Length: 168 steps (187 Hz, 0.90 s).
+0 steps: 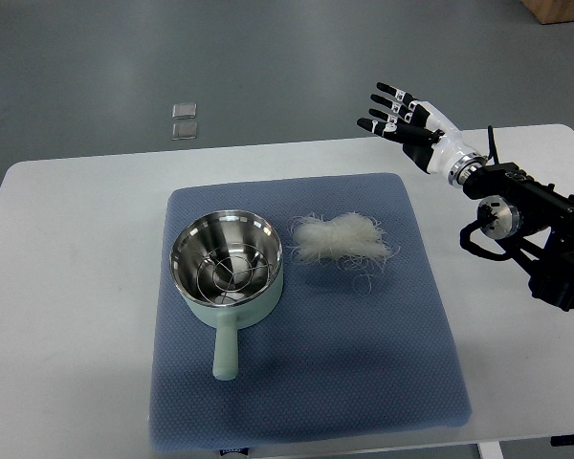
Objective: Put vermicelli into pot with right hand
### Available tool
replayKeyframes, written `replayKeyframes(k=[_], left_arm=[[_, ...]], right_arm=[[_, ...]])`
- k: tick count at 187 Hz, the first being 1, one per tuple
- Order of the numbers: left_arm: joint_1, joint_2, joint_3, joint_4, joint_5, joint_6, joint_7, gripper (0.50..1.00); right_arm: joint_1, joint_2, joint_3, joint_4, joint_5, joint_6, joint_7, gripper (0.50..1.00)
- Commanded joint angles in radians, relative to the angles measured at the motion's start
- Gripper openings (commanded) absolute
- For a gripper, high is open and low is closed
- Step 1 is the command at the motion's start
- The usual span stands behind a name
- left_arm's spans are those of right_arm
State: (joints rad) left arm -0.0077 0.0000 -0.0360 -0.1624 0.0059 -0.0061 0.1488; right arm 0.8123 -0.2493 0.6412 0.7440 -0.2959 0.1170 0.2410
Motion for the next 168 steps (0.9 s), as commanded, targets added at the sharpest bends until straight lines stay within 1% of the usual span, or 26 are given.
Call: replayKeyframes(k=[1,168], left_arm=[[0.000,0.000,-0.001,0.000,0.000,-0.002,0.000,1.000],[0.000,0.000,-0.002,0.011,-0.001,-0.002,0.000,1.000]], right_arm=[[0.002,0.002,-0.002,0.000,-0.009,-0.002,0.000,0.924],[0.015,-0.002,-0.003,0.005,-0.026,0.004,-0.002,0.924]])
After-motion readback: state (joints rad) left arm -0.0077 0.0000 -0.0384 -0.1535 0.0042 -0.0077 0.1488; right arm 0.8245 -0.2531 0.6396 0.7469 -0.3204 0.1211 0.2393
